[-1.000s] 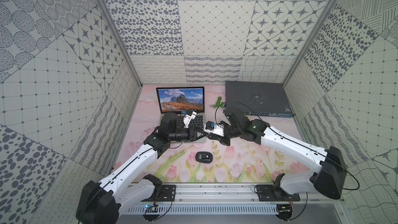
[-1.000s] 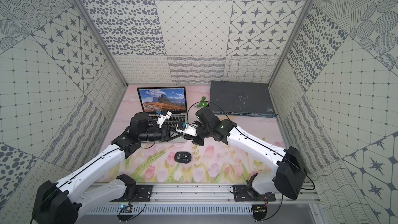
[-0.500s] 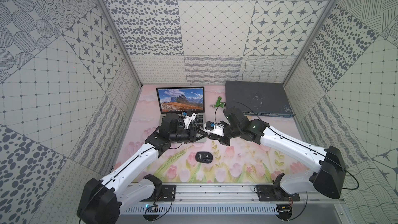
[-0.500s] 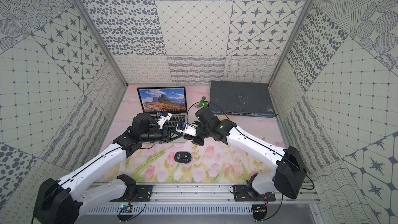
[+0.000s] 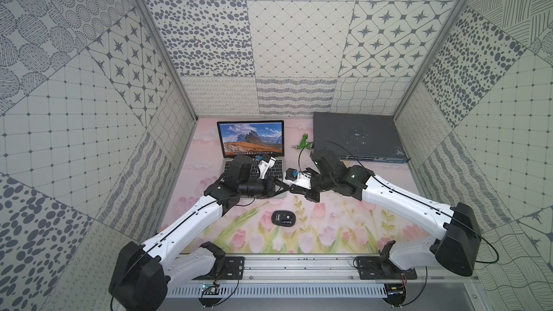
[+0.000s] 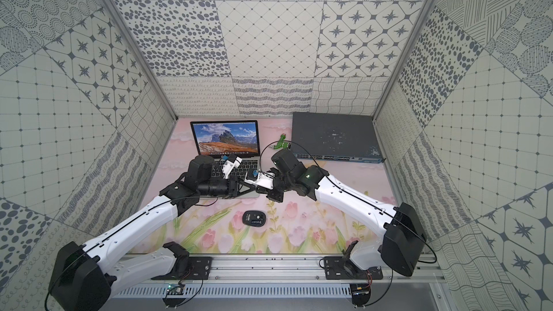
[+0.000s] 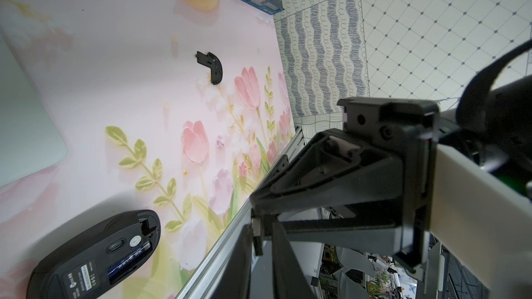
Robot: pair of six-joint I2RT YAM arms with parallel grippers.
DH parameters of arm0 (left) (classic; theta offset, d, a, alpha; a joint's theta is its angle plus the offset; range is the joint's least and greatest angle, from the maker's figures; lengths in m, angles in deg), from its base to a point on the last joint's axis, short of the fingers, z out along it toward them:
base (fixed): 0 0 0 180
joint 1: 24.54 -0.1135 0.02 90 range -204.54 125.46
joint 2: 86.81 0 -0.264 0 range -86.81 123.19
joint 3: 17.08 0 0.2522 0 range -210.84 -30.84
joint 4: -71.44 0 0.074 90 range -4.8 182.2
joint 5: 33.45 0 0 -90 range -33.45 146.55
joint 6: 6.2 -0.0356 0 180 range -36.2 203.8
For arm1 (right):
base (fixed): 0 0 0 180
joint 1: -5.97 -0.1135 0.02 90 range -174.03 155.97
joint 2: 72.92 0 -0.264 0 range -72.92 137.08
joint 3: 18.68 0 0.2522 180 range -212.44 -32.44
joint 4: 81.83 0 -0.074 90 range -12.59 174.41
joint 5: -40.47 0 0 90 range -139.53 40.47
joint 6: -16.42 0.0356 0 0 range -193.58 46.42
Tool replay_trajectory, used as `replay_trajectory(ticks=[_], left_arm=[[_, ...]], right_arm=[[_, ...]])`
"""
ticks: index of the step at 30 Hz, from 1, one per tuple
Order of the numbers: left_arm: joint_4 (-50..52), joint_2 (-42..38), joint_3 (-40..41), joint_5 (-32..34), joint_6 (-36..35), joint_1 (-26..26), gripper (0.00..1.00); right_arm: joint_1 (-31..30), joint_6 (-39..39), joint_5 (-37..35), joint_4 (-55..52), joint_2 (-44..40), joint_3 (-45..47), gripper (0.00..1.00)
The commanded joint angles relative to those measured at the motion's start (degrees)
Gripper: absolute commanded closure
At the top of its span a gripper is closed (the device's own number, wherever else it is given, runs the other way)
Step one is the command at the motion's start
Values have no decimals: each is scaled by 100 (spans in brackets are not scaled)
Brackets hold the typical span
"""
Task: Remove the wireless mouse receiver from the laptop
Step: Take out the USB plug from the USB port.
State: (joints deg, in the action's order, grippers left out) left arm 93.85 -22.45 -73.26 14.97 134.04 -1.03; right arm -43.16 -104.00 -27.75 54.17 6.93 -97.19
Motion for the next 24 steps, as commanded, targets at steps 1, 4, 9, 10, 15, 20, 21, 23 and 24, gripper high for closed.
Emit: replay_trajectory(ticks=[1, 4, 9, 10, 15, 20, 21, 23, 24], left_arm=[[15, 130, -107, -18, -215, 81, 86], [11, 180, -131, -21, -220, 99, 91], [-18, 114, -110, -12, -264, 93, 100], [-204, 78, -60, -76, -222, 94, 100], [-2123, -153, 422, -910, 505, 83, 100], [-4941, -396, 869, -1622, 1910, 75, 100], [-5396, -410, 912, -1649, 2184, 75, 100], [-6365, -399, 979, -1679, 2709, 79, 100], [-6997, -345, 1039, -1675, 3055, 83, 100]], right_arm=[[-32, -17, 10, 128, -125, -117, 100], [-27, -2, 15, 132, -143, -117, 100], [-27, -23, 17, 139, -229, -88, 100], [-27, -36, 26, 158, -291, -66, 89], [-22, -170, 314, 972, -1159, 634, 54], [24, 83, 1083, 3427, -2789, 2094, 43], [66, 202, 1266, 3751, -2970, 2235, 43], [119, 413, 1593, 4255, -3115, 2400, 43], [117, 507, 1701, 4599, -3135, 2508, 43]])
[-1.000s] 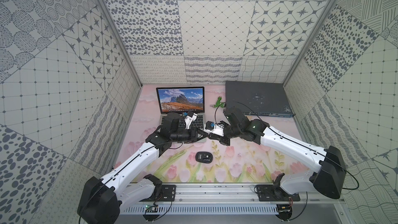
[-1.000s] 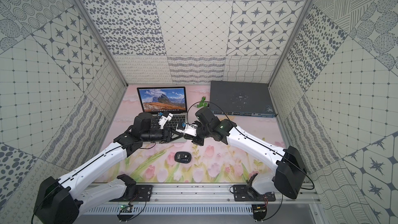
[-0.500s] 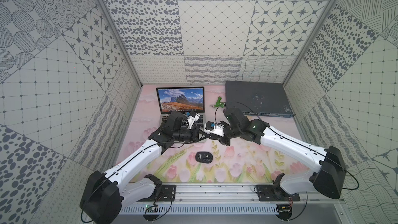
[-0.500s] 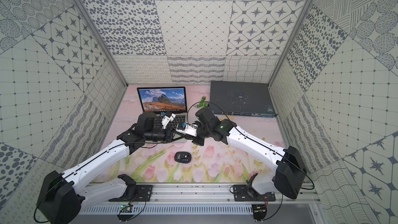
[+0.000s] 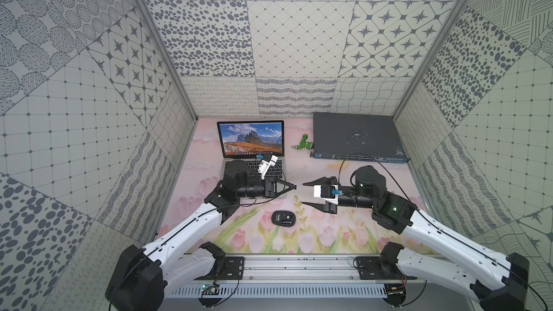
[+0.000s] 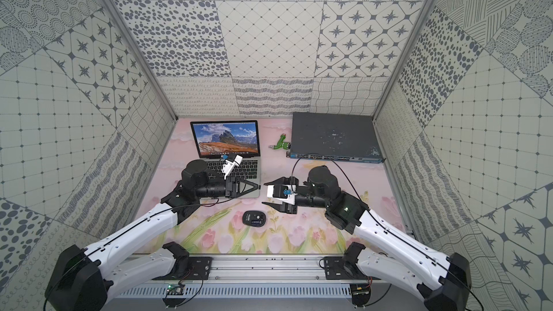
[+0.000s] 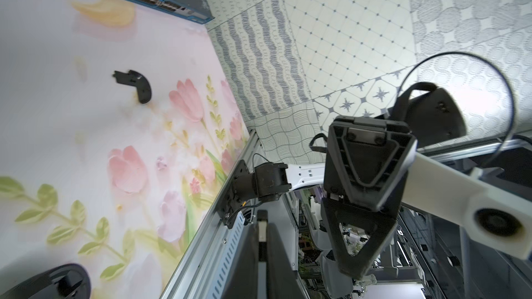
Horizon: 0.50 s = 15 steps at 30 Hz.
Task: Remove the wireless mouse receiver from the laptop
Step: Take out the USB plug from the USB port.
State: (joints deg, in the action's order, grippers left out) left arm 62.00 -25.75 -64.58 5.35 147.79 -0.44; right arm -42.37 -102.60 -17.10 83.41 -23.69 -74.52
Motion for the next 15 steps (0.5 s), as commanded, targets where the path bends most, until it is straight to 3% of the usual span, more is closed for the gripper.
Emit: replay_trajectory(ticks=[1, 3, 5, 15], left_arm=[[-4410, 52, 208, -700, 2046, 25, 100], [-5290, 203, 230, -654, 2776, 49, 100], [-5309, 131, 238, -564, 2798, 95, 100], [-5318, -202, 227, -634, 2900, 128, 100]], right_arm=[[43, 465, 698, 2119, -66, 390, 43], [44, 681, 661, 3058, -10, 662, 44], [44, 862, 640, 3578, 143, 702, 46], [68, 797, 440, 3934, 796, 362, 56]])
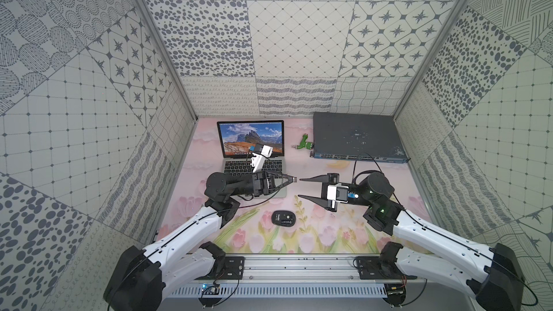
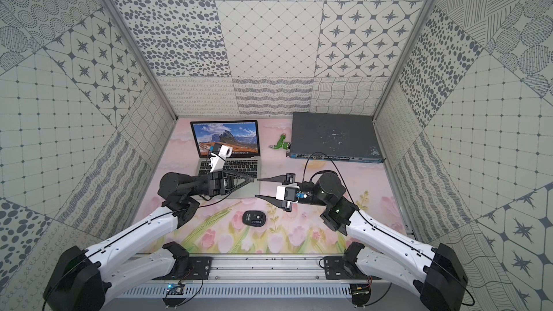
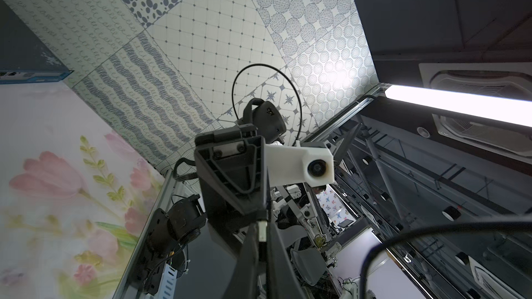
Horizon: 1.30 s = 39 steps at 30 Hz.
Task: Remove the wireless mouse receiver from the laptop
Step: Take out the USB plug from the USB port.
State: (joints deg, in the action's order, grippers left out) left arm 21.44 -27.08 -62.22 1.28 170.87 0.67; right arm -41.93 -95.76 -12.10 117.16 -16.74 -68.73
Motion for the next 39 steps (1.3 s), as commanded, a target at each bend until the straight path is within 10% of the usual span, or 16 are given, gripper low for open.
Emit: replay_trajectory(ticks=[1, 39], left_arm=[[-1261, -69, -9, -226, 606, 16, 100], [-1270, 61, 103, -417, 670, 45, 100]], right_arm=[[24, 155, -60, 670, 141, -224, 56], [-64, 211, 878, 200, 640, -989, 76]])
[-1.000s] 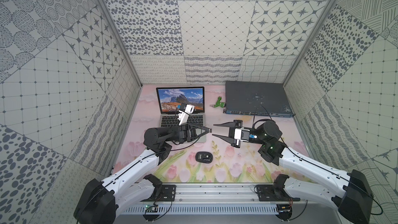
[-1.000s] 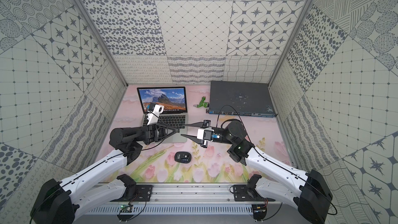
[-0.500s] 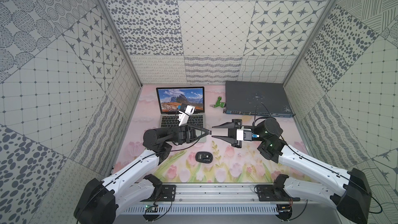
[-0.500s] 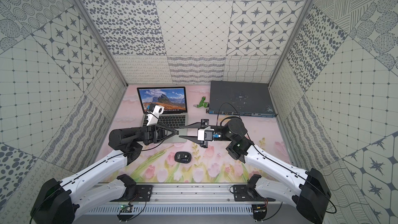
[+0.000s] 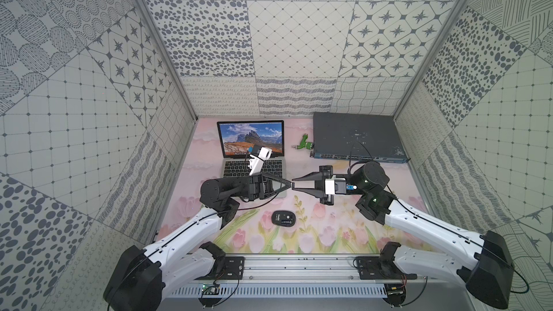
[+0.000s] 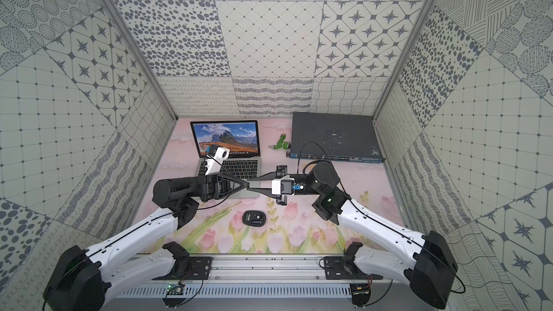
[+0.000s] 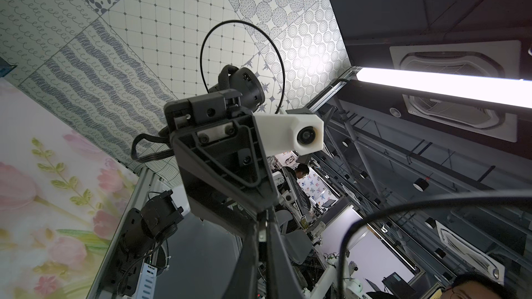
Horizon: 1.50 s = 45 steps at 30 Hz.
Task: Remove the wireless mouse receiver from the laptop
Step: Take out the USB plug from the USB port, then insert the USB plug into the mouse.
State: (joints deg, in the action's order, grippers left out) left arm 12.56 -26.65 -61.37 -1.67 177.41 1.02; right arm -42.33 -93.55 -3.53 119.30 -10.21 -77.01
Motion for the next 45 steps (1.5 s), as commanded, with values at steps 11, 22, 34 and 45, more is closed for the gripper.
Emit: replay_trajectory(ticks=[11, 22, 34, 45], left_arm=[[-387, -10, 42, -116, 18, 10, 100], [59, 65, 400, 92, -225, -370, 3], [8444, -1517, 470, 2149, -4422, -1220, 13], [8181, -1253, 1595, 3076, -4362, -447, 30]], right_arm=[[-23, -121, 68, -160, 12, -155, 86], [-2, -151, -411, -948, -348, -29, 95], [-137, 535, -2084, -4076, -1278, 582, 95], [-732, 344, -2780, -4769, 440, 362, 94]])
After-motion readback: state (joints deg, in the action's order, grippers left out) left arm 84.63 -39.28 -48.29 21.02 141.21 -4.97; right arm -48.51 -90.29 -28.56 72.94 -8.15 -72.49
